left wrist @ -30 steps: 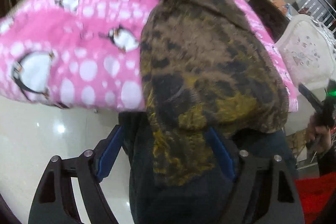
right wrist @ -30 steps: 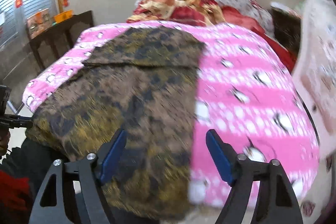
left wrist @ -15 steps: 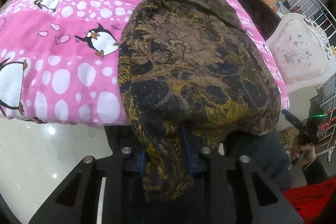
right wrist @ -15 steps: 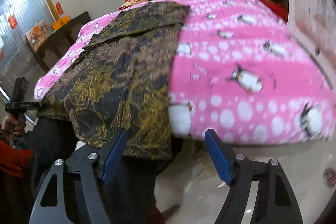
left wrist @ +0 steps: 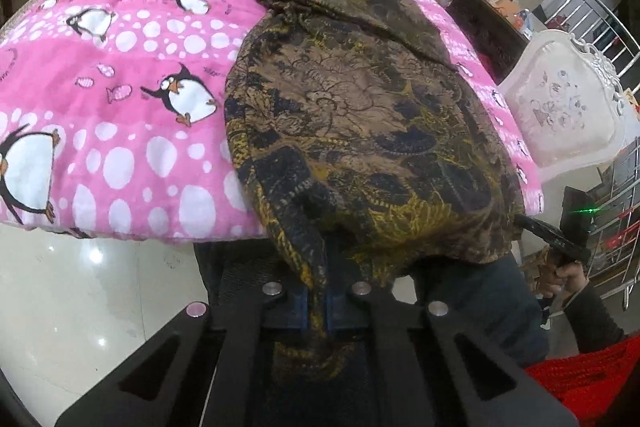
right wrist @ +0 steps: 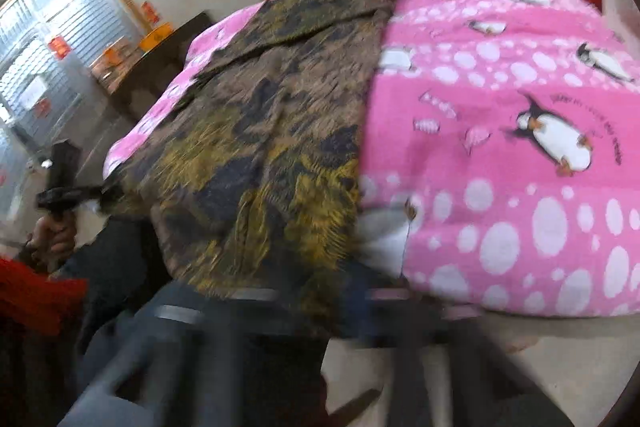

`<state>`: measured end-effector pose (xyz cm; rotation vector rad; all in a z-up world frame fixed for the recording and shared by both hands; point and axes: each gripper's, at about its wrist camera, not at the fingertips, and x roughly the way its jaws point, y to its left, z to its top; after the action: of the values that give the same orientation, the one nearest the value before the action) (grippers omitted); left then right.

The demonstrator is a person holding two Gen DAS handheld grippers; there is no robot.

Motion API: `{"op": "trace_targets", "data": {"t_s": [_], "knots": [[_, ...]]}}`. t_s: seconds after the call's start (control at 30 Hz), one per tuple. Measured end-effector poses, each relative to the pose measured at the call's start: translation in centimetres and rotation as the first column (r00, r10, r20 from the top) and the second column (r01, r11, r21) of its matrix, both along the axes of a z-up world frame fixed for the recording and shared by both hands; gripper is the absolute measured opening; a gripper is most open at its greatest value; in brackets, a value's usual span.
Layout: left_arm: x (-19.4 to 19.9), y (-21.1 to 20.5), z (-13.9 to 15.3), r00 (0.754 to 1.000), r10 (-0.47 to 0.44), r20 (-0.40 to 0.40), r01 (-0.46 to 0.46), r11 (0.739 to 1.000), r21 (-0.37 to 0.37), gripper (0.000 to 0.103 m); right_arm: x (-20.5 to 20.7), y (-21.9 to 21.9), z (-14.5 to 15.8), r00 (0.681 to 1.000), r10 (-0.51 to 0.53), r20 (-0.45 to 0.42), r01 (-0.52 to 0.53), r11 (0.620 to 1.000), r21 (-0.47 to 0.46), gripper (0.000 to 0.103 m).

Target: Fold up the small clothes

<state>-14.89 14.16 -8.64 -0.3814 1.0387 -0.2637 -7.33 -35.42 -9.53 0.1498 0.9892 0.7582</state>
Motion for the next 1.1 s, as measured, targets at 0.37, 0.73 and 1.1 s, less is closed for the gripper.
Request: {"op": "trace_targets", "data": {"t_s": [0.37,0.73,1.1], "knots": [[1.3,0.2,-0.1,0.999,-0.035,0.011,0.035,0.999,-0.035,0.008,1.5,2.1,-0.6,0.996,0.087,-0.006,-0.087,0.995,-0.05,0.013],[-3.5,1.5,8.2,0.968,-0.016,0.249,0.044,0.994,-0.105,0.004,-3.7,-1.7,11.7,0.96,0.018,0.28,-0.058,0.989,0.134,0.004],[-10.8,1.7,19.1,0.869,-0.151,0.471,0.219,0.972,-0.091,0.004,-10.3,-4.5,22.9,0.834,-0.064,0.548,-0.076,0.97,0.229,0.004]]}}
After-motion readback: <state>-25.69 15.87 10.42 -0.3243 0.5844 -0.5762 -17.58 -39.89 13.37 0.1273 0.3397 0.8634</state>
